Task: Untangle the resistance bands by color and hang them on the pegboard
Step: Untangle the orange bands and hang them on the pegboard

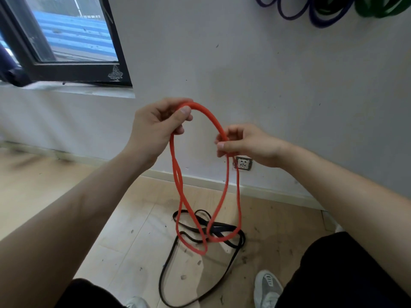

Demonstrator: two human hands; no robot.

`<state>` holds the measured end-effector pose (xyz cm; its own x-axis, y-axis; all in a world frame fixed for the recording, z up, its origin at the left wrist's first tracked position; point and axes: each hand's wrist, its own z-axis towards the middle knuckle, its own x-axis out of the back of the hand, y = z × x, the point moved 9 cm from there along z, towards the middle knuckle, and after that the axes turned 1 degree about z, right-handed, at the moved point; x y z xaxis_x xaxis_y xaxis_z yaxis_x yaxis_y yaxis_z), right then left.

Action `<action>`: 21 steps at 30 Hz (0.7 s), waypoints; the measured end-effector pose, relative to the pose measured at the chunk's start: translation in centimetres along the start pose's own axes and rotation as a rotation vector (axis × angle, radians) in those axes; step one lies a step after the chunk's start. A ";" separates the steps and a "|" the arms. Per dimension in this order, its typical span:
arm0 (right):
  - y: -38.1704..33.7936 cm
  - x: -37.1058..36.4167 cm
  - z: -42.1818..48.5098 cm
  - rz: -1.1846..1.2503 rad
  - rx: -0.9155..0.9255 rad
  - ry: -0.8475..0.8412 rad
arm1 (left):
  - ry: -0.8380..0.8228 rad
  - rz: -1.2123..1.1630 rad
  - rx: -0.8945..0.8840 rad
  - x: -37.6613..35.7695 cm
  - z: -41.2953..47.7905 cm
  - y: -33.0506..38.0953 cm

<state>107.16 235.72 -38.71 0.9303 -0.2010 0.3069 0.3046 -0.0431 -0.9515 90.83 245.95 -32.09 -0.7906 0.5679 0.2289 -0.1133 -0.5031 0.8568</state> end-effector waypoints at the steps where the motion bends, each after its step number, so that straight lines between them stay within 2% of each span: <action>1: -0.8 -0.4 0.1 0.052 0.031 -0.003 | -0.042 0.009 -0.002 -0.5 -0.2 -0.1; 5: -3.6 -1.5 0.1 0.112 0.157 0.050 | -0.177 0.044 -0.026 -2.5 -0.9 -0.2; 12: -6.8 1.3 -0.9 -0.036 0.345 0.338 | -0.291 0.079 0.033 -3.2 -1.1 -1.6; 18: -7.8 4.8 -2.2 0.069 0.414 0.458 | -0.358 0.223 0.073 -3.3 -1.6 -3.4; 21: -7.0 6.1 -2.3 0.093 0.399 0.473 | -0.338 0.227 0.089 -2.7 -1.5 -3.9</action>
<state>110.26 232.55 -30.17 0.7932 -0.6016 0.0943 0.3648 0.3453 -0.8647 92.55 245.43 -36.75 -0.5461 0.6383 0.5425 0.1049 -0.5904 0.8003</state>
